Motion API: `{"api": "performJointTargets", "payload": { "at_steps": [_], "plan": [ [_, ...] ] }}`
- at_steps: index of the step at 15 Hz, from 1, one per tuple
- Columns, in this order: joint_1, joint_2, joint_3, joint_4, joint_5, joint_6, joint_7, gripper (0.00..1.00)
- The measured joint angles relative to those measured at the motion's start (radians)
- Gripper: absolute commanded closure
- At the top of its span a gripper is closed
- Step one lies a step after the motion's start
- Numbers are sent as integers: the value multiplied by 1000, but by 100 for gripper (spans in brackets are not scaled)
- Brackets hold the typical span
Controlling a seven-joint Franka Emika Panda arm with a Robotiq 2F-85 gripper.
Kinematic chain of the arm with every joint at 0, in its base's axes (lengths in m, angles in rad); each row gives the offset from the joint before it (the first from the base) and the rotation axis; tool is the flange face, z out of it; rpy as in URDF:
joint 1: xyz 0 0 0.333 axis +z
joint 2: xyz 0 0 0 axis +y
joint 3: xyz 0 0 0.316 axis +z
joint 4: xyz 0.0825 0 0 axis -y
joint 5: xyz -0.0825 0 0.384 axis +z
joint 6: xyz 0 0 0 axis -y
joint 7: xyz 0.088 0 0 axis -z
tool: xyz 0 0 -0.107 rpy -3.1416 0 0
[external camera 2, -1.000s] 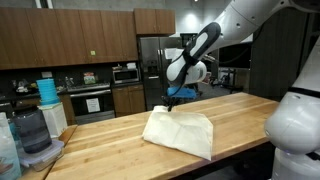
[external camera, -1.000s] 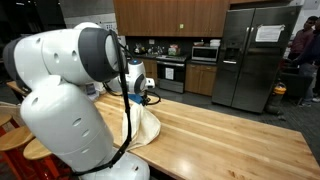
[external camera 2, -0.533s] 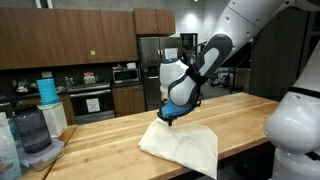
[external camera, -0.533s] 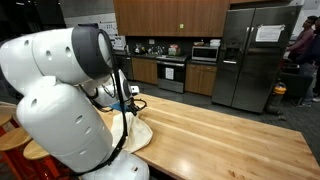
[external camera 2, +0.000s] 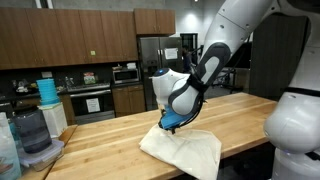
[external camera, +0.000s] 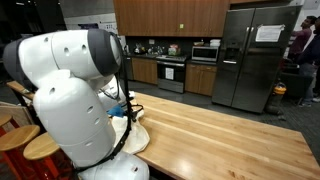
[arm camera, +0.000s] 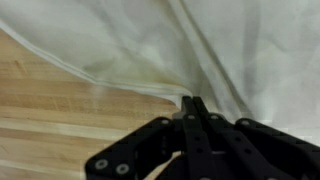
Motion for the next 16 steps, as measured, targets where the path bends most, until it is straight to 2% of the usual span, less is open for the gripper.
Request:
{"api": "performJointTargets", "payload": {
  "at_steps": [3, 6, 11, 16],
  "plan": [
    [5, 57, -16, 33, -45, -21, 31, 56],
    [26, 94, -49, 58, -68, -23, 47, 34],
    [73, 92, -96, 71, -69, -5, 49, 1],
    [101, 39, -106, 60, -68, 61, 49, 0]
  ]
}}
